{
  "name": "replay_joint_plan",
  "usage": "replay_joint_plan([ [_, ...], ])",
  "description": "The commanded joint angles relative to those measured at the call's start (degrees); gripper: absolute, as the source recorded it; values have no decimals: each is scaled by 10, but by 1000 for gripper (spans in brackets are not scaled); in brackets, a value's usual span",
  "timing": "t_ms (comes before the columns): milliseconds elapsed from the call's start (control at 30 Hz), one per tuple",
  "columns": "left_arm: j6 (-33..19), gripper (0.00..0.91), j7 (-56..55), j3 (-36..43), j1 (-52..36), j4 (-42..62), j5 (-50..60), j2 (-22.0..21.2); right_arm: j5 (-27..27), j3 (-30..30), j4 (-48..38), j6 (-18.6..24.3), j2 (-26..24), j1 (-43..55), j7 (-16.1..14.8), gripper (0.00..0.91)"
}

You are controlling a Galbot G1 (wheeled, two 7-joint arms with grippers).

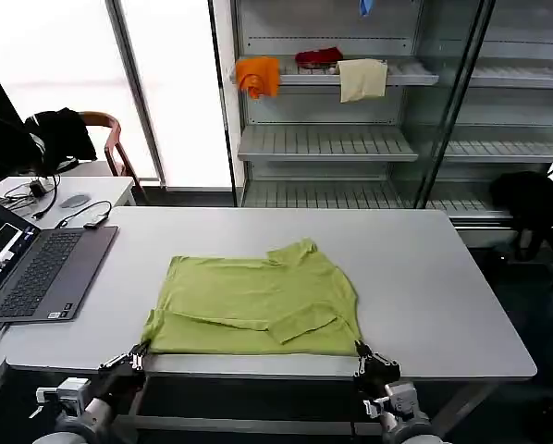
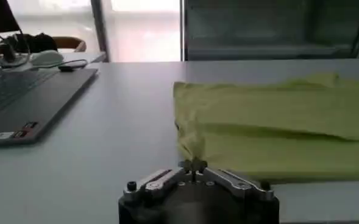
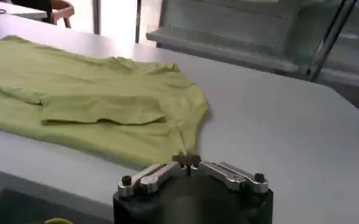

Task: Fold and organize the clothes.

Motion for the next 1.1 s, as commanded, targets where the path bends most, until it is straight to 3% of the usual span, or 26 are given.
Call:
replay_joint_plan([
  [33,-4,50,-2,-1,12,-8,-3,-2,-6,-1,-3,0,4,-10,0,907],
  [67,-5,423,-3,-1,13,-8,-3,-3,-6,-2,-4,0,4,-11,-1,907],
  [100,-6,907,-5,0,13,-12,-3,-3,-5,-1,-4,5,2,-12,-3,907],
  [400,-8,907,-20,-17,7,-48,-12,-10,-2,9,23,12,11,1,7,907],
  [600,-10,907,-19,-48,-56,-24,-61,1,15,20,21,-7,20,68,7,907],
  [733,-9,907,-3,-25,-104,9,-61,18,15,6,-24,-9,27,142,0,907],
  [833,27,907,-1,-4,-149,30,-81,23,42,-2,-65,-11,35,193,-3,907],
  [1000,31,907,4,50,-224,74,-78,36,90,-41,-162,-13,40,323,-4,907],
  [1100,31,907,4,79,-269,112,-55,40,92,-58,-210,-13,53,373,-7,907],
])
